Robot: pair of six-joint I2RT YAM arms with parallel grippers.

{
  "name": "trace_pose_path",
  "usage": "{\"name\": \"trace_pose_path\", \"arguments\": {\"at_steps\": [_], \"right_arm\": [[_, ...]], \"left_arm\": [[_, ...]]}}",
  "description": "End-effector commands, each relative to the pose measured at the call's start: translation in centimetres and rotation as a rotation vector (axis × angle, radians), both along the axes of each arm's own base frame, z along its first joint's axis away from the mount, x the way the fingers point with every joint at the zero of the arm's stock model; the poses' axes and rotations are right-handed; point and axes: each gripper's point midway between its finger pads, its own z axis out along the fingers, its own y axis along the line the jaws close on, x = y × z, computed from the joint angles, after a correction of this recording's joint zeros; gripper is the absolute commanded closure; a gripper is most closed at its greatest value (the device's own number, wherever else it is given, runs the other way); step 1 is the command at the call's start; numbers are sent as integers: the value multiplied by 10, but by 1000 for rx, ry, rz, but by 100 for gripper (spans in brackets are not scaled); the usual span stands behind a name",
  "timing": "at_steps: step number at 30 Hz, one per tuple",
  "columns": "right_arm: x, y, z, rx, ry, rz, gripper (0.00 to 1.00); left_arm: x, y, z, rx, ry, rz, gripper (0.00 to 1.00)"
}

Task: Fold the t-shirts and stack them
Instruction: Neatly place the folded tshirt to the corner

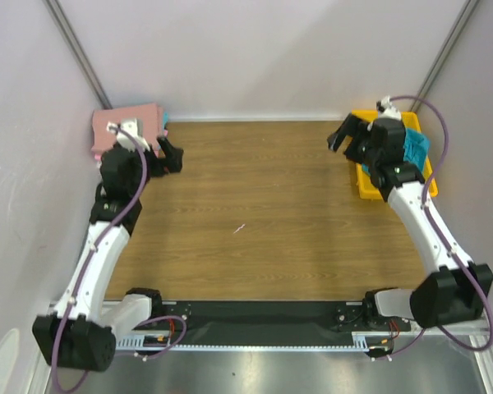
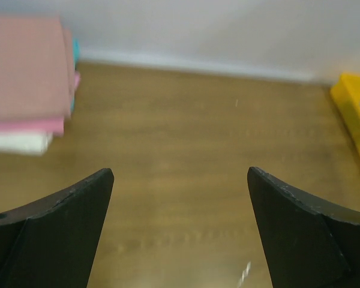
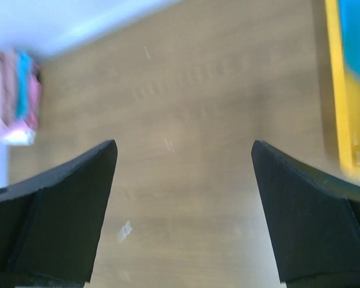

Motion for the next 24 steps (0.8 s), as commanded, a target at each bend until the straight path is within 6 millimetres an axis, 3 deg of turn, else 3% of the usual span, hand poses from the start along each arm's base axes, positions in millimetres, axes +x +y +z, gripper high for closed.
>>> {"name": "trace_pose_path", "arguments": {"at_steps": [1, 2, 3, 4, 6, 7, 9, 10, 13, 15, 20, 24], "right_arm": [[-33, -5, -19, -4, -4, -57, 0], [-44, -4, -41, 1, 30, -56, 0], [-52, -3, -49, 6, 37, -55, 0], [-62, -3, -43, 28, 11, -65, 0], [-78, -6, -62, 36, 49, -79, 0], [-91, -8, -62, 41, 59, -81, 0], [-106, -13, -79, 15, 82, -95, 0], [-116, -16, -78, 16, 66, -102, 0], [-131, -18, -86, 18, 59, -96, 0], [-140, -20, -80, 27, 30, -95, 0], [-153, -21, -85, 38, 37, -89, 0], [-163, -21, -88, 56, 42, -88, 0]], "left_arm": [[-51, 2, -30, 2, 68, -7, 0], [-63, 10, -39, 5, 94, 37, 0], [-72, 15, -51, -1, 117, 62, 0], [-86, 19, -42, -9, 73, 84, 0], [-102, 32, -59, -23, 113, 162, 0], [-114, 33, -52, -34, 76, 166, 0], [-125, 34, -68, -39, 85, 164, 0], [-133, 35, -66, -47, 56, 165, 0], [-145, 37, -82, -60, 71, 180, 0], [-151, 39, -73, -62, 27, 188, 0], [-157, 61, -72, -47, 10, 306, 0], [-158, 60, -71, -52, 23, 301, 0]]}}
